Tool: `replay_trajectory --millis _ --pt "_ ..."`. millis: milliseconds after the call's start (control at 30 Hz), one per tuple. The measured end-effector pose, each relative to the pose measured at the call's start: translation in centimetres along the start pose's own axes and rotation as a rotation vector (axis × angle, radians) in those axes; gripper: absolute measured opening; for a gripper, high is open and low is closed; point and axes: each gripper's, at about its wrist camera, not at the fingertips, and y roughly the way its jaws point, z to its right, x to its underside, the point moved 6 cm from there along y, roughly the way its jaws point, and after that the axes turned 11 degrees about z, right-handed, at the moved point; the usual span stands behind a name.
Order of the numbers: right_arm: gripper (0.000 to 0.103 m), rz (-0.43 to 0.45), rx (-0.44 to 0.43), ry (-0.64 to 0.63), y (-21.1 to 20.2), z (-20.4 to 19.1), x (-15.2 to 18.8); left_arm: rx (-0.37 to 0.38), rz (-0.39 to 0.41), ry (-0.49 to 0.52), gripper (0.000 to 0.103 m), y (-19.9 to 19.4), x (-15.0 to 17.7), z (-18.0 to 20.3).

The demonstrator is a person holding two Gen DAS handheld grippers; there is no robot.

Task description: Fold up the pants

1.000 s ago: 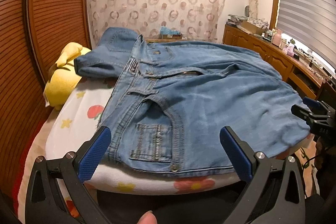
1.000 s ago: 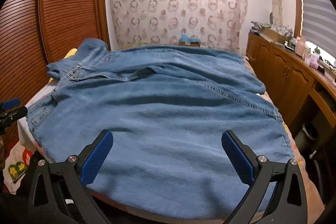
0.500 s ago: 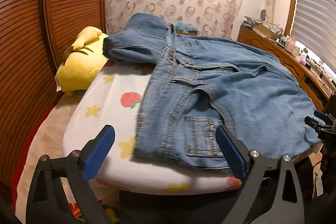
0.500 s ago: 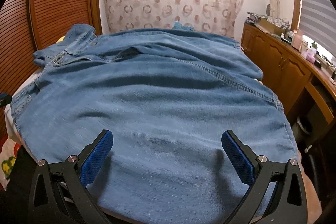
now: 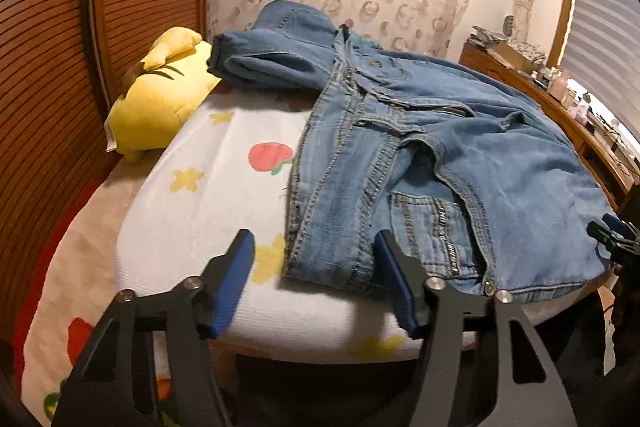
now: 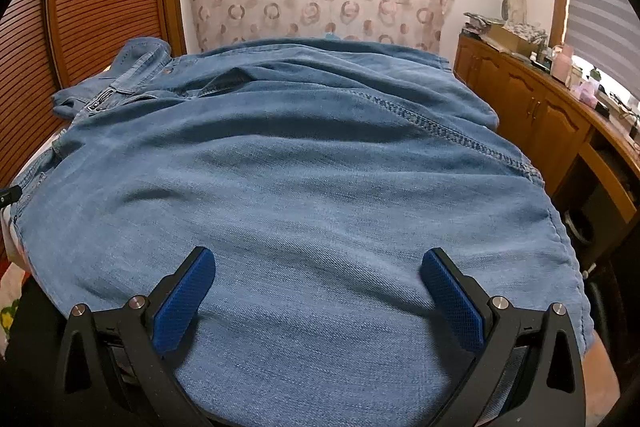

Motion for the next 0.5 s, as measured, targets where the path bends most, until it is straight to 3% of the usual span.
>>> replay_trajectory --millis 367,500 --pt "0.103 0.036 -0.017 0.0 0.7 1.2 0.6 0.075 0.022 -0.006 0.026 -0.7 -0.1 1.0" --pt "0.099 0.023 -0.03 -0.008 1.0 1.5 0.5 0.083 0.054 0.007 0.023 -1.4 -0.9 1.6"
